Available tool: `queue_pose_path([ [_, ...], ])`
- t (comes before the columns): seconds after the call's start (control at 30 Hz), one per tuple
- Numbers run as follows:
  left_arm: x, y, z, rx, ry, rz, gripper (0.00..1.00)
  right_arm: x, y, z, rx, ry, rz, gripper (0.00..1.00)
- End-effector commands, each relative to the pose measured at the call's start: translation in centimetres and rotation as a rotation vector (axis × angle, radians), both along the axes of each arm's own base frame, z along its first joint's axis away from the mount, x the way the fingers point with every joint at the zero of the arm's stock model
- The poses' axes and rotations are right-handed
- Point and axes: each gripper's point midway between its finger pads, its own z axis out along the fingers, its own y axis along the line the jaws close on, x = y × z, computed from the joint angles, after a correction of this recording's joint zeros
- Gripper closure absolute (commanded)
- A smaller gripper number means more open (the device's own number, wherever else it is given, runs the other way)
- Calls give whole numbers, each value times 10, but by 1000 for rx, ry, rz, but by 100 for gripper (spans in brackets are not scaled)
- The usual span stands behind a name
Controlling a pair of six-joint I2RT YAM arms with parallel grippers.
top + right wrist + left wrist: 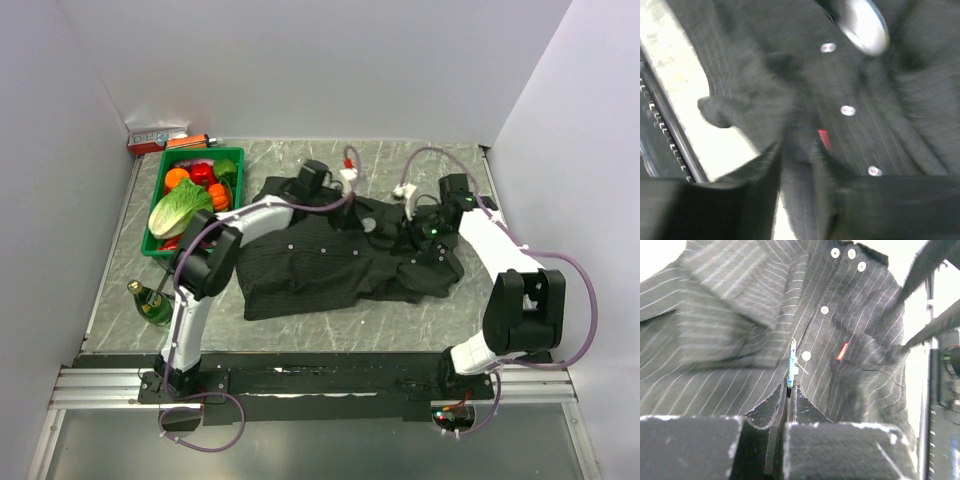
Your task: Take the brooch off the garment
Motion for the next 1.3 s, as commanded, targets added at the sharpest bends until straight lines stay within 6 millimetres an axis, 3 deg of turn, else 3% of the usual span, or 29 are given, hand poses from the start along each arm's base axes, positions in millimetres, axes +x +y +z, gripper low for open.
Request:
queue_pose_path([
  [0.0, -6, 20, 80, -113, 0, -52, 99, 31, -7, 73, 76, -246, -134, 51],
  [0.03, -10, 23, 93, -125, -5, -66, 99, 41, -6, 89, 93, -316, -155, 39],
  [0.13, -28, 34, 112, -134, 10, -127, 99, 45, -2, 125, 151, -408, -189, 24],
  [0.23, -42, 40, 137, -160, 26, -165, 99, 39, 11, 149, 264, -378, -196, 9],
  [0.37, -56, 49, 165, -178, -1, -199, 99, 30, 31, 184, 415, -345, -104, 9],
  [0.43, -56, 57, 175, -148, -76, -206, 99, 25, 38, 212, 470, -372, -50, 10],
  [0.47, -55, 61, 180, -139, -103, -211, 99, 23, 40, 215, 479, -356, -28, 12],
  [0.5, -51, 64, 185, -135, -168, -231, 99, 23, 41, 239, 485, -406, 6, 16],
  [0.57, -48, 77, 198, -133, -179, -245, 99, 28, 45, 251, 479, -410, 18, 18],
  [0.6, -46, 82, 202, -134, -213, -254, 99, 31, 44, 267, 474, -434, 10, 19],
  [0.67, -29, 91, 209, -139, -259, -211, 99, 47, 38, 267, 452, -392, -106, 17],
  [0.73, -27, 99, 217, -180, -191, -145, 99, 55, 31, 271, 437, -359, -195, 12],
  [0.8, -15, 112, 239, -272, -137, -90, 99, 54, 32, 266, 401, -374, -183, 2],
  [0.9, 0, 121, 242, -298, -56, -40, 99, 49, 37, 260, 415, -381, -119, 0],
  [0.97, 0, 123, 245, -305, -51, -37, 99, 38, 45, 268, 455, -421, -22, 0],
  [1.2, -11, 124, 250, -304, -68, -39, 99, 17, 71, 262, 416, -570, 127, 2],
  [1.23, -17, 126, 256, -296, -110, -52, 99, 8, 86, 260, 401, -611, 184, 2],
  [1.27, -25, 124, 245, -245, -157, -84, 99, 4, 89, 255, 375, -635, 184, 2],
])
